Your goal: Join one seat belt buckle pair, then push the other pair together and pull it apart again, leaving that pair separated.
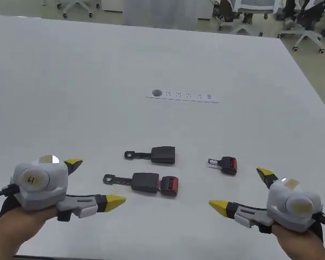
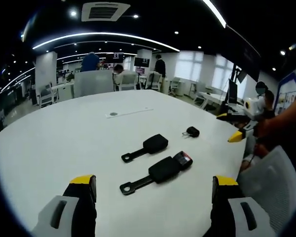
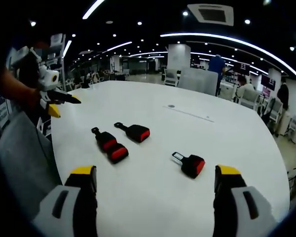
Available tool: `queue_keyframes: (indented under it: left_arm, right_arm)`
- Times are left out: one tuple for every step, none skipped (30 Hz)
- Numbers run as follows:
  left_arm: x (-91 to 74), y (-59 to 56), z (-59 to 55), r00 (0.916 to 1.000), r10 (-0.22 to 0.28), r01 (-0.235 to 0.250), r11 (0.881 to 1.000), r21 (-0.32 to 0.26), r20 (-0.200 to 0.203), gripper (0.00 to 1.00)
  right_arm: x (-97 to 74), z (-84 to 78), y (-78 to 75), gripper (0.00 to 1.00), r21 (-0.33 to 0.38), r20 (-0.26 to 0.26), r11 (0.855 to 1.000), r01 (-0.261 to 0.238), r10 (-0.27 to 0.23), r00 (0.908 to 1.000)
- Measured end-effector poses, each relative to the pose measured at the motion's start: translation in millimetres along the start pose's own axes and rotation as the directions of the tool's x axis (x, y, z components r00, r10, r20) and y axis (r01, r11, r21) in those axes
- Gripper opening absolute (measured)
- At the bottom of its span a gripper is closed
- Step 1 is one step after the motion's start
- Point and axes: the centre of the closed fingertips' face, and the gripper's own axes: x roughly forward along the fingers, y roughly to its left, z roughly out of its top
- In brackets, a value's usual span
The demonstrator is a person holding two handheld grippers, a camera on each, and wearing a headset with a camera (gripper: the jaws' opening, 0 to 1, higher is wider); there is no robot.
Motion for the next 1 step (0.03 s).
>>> queue_keyframes:
  left_arm:
    - [-0.2,-0.1,-0.1,1.0,0.002,-0.002,1.0,0.003,-0.001,1.0]
  right_arm:
    - [-0.2,0.7,0.7,1.0,-0.001,0.0,1.0,-0.001,0.001,1.0]
